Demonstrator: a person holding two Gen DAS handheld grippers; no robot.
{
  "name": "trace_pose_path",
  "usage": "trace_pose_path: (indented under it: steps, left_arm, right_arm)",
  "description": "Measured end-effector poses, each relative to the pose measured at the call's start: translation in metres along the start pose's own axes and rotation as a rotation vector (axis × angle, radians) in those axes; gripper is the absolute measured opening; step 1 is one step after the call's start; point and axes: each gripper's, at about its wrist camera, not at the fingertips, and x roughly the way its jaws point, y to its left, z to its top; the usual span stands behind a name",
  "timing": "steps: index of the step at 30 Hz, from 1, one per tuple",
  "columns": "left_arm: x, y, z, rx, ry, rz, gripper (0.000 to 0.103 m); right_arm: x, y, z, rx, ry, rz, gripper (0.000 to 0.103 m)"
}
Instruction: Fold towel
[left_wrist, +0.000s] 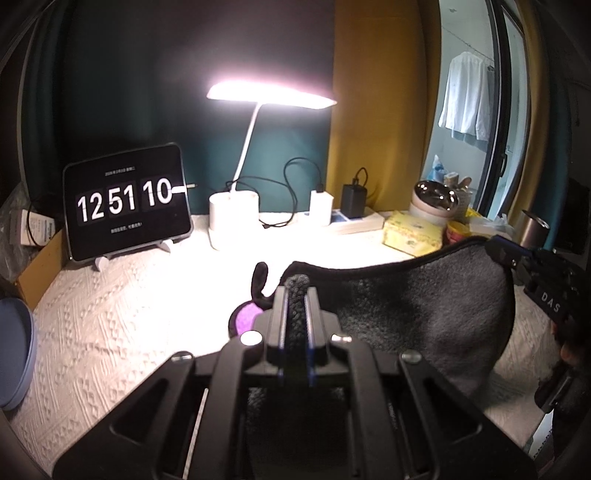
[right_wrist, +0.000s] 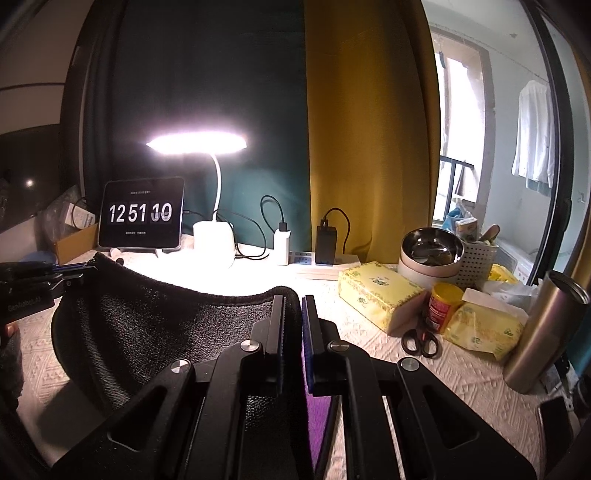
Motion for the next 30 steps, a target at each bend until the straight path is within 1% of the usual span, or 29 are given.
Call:
trace_pose_path:
  steps: [11, 15, 17, 19, 22, 23, 24, 25, 27, 30]
  left_arm:
    - [0.04, 0.002, 0.01, 0.013, 0.014, -0.012, 0.008]
    - [0.054, 0.006, 0.013, 0.016, 0.021, -0.009, 0.008]
    - [0.061, 0.007, 0.014, 0.02, 0.033, -0.007, 0.008]
    - [0.069, 0.009, 0.014, 0.019, 0.049, -0.006, 0.008]
    - [0.075, 0.012, 0.011, 0.008, 0.064, -0.006, 0.008]
    - [0.076, 0.013, 0.01, 0.004, 0.066, -0.006, 0.008]
    - [0.076, 0.013, 0.009, 0.0, 0.07, -0.006, 0.008]
    - [0.077, 0.014, 0.008, -0.006, 0.075, -0.007, 0.008]
    - [0.078, 0.015, 0.007, -0.013, 0.082, -0.009, 0.008]
    - [0.078, 0.014, 0.006, -0.01, 0.085, -0.011, 0.008]
  right_arm:
    - [0.037, -0.009, 0.001, 0.002, 0.029, -0.013, 0.009]
    - [0.049, -0.014, -0.005, 0.014, 0.065, -0.013, 0.009]
    - [0.061, -0.016, -0.01, 0.023, 0.114, 0.008, 0.01]
    - [0.081, -0.012, -0.017, 0.006, 0.208, 0.03, 0.01]
    - [0.106, -0.004, -0.027, -0.028, 0.32, 0.041, 0.011]
    - [0.111, -0.003, -0.03, -0.031, 0.338, 0.038, 0.017]
    - [0.119, -0.002, -0.033, -0.028, 0.37, 0.032, 0.028]
    - [0.123, -0.002, -0.034, -0.019, 0.387, 0.038, 0.032]
    - [0.129, -0.002, -0.036, -0.013, 0.414, 0.049, 0.033]
    - [0.138, 0.003, -0.04, -0.044, 0.465, 0.064, 0.033]
